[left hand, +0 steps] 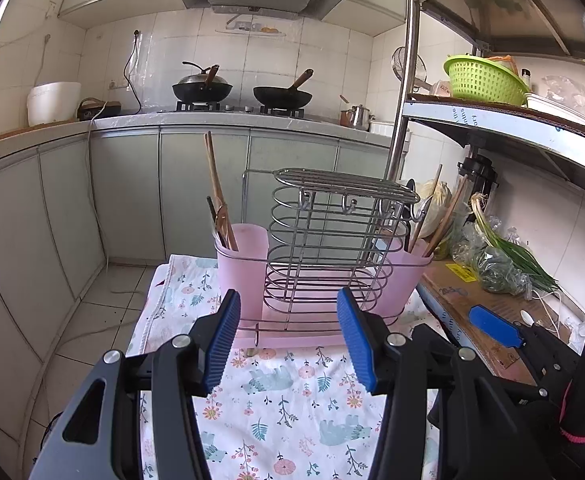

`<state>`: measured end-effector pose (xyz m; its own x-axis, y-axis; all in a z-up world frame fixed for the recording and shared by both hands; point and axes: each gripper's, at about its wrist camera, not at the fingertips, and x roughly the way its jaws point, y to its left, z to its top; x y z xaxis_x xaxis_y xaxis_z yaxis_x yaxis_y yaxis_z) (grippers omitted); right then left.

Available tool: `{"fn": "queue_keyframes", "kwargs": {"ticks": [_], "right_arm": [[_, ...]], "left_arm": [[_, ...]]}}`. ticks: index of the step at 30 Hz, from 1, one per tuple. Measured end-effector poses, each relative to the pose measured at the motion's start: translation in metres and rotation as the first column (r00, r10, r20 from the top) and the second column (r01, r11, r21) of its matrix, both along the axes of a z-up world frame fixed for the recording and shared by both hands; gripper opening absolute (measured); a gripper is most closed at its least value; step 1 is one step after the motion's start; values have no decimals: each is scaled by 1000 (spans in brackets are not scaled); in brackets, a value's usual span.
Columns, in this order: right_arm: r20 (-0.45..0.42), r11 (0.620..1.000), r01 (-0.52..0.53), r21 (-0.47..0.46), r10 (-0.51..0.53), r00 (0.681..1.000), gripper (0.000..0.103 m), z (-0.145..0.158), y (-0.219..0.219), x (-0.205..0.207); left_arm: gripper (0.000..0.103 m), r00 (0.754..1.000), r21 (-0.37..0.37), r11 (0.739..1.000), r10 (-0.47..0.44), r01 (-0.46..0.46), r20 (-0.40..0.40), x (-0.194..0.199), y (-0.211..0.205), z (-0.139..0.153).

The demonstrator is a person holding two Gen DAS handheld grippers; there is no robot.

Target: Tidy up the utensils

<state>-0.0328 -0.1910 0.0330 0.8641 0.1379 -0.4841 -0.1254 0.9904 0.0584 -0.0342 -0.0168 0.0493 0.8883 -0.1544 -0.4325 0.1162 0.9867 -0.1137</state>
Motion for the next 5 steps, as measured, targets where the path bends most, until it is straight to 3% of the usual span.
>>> {"fn": "queue_keyframes", "kwargs": {"ticks": [5], "right_arm": [[-6,1000,1,-2,-1,1000,72,-2,0,2]], "left_arm": [[50,1000,-3,1000,3,-3,-8,3,1,-3]]}}
